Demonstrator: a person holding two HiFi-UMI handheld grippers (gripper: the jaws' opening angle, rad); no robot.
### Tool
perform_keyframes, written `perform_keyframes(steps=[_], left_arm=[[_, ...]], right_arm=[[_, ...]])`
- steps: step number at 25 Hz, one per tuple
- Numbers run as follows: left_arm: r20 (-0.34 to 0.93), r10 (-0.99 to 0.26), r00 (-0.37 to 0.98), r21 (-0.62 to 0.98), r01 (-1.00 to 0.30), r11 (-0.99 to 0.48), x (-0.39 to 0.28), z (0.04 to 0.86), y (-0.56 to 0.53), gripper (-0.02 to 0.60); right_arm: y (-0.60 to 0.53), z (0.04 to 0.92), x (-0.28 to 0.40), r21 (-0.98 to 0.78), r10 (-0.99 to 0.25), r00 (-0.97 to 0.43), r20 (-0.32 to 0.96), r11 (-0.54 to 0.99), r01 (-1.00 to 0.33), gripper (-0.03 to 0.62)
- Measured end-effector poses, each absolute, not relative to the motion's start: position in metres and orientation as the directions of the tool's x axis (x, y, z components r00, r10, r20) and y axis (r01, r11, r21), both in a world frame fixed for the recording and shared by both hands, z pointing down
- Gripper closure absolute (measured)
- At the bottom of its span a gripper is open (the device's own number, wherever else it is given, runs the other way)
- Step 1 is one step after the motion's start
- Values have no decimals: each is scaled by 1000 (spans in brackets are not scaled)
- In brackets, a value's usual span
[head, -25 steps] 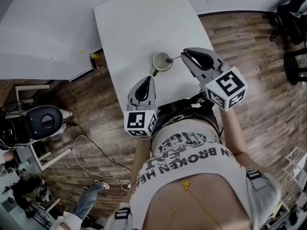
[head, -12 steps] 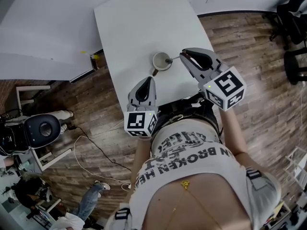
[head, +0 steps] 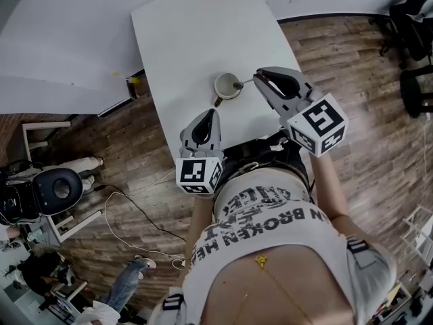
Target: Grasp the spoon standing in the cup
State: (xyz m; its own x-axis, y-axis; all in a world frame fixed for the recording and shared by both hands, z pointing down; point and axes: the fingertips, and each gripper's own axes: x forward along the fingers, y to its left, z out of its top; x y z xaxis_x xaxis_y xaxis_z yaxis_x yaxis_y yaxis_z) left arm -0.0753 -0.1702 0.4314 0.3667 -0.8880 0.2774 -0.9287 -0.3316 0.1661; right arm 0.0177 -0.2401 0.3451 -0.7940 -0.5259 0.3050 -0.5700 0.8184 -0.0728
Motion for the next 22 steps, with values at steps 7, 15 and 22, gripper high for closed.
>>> perform_keyframes(steps=[7,15,22], left_arm=[[276,-885,374,156,-926,-343,-69,429,-166,591],[281,-884,373,161,-927,-339,-69,432,-165,591],[287,-883,371,167,-927,-335,-74,434,-168,591]], right_arm=[[-235,345,19,-71,-524,-793,309,819,-569,557],[-235,349,18,-74,-513,-795,325,824,-562,557],[-240,353,13,-76,-507,-792,340,825,-560,557]])
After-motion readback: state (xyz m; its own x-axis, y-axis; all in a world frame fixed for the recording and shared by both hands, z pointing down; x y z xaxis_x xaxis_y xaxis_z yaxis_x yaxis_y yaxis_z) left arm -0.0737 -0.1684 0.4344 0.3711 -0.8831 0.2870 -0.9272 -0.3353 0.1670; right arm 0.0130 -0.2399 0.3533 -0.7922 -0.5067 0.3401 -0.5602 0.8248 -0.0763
